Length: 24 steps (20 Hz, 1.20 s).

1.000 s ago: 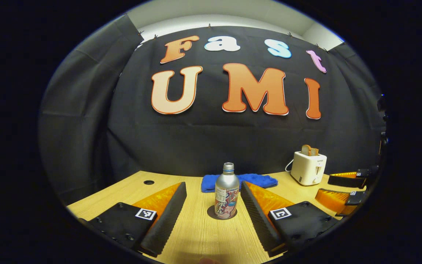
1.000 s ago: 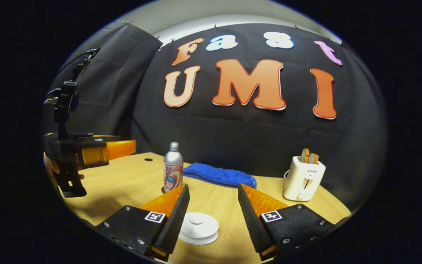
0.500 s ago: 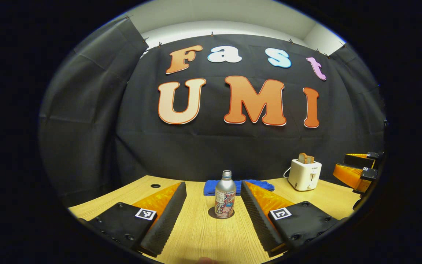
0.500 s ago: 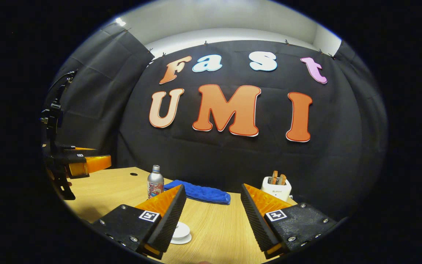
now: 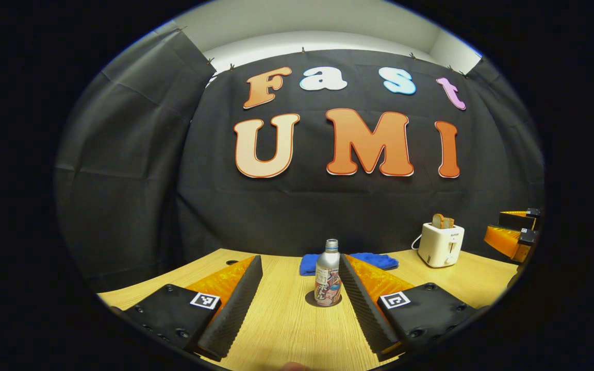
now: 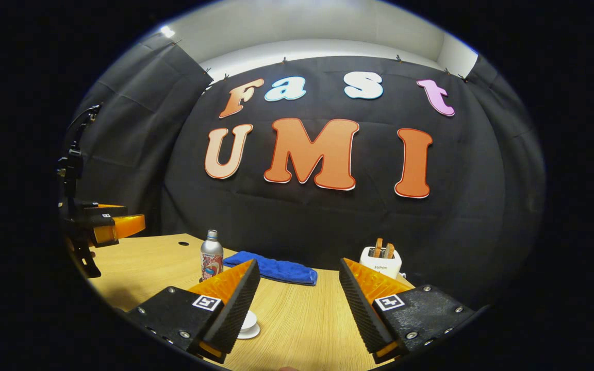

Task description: Open the teacup lid with one hand, grasp the water bottle and pour water into the teacup with the other hand; after pouring, place the water bottle on the coaster and then close the teacup lid.

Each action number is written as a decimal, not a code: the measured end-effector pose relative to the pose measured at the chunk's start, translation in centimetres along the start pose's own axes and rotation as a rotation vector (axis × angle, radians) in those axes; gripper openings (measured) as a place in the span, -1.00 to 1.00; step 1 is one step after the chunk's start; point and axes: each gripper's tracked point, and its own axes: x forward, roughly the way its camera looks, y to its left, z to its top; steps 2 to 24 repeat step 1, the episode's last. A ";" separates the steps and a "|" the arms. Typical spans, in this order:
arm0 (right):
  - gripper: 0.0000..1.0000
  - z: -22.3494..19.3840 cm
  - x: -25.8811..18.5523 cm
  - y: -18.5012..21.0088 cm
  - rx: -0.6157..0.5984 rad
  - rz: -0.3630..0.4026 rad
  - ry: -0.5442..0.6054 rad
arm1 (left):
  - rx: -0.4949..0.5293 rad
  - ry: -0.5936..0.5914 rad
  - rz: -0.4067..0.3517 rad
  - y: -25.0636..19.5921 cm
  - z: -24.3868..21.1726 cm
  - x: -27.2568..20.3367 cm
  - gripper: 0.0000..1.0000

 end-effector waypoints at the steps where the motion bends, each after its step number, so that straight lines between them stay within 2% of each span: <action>1: 0.85 0.1 0.0 -0.1 -0.003 0.001 -0.002 | -0.002 -0.009 -0.001 0.0 0.3 0.2 1.00; 24: 0.85 0.1 0.0 -0.1 -0.003 0.001 -0.002 | -0.002 -0.009 -0.001 0.0 0.3 0.2 1.00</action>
